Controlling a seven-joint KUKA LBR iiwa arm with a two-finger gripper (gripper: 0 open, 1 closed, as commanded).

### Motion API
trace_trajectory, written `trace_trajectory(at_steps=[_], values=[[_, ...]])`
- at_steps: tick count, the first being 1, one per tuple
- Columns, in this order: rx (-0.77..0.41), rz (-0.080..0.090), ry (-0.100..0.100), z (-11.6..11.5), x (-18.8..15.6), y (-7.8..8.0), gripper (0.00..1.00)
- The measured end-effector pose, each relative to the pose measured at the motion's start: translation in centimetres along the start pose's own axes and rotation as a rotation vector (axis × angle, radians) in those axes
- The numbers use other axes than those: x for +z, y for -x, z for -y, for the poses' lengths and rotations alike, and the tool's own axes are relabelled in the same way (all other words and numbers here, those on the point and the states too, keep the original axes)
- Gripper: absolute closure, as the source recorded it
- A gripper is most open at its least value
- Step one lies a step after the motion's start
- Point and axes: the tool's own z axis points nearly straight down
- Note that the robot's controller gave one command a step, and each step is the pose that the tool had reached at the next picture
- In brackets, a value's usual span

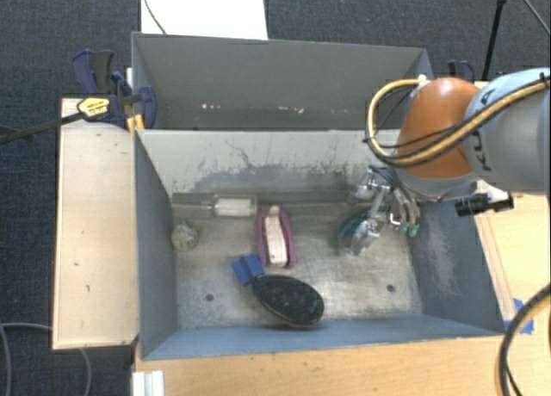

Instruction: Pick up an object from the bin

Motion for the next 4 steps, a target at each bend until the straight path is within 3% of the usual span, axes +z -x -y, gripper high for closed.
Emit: trace_trajectory(at_steps=[1,2,3,4], values=[[0.037,0.000,-0.002,2.6,-0.4,1.3,0.00],[0.257,-0.003,-0.002,1.7,2.9,0.6,0.00],[0.253,-0.003,-0.003,1.7,2.8,0.7,0.00],[0.250,0.002,-0.002,1.6,2.6,0.8,1.00]])
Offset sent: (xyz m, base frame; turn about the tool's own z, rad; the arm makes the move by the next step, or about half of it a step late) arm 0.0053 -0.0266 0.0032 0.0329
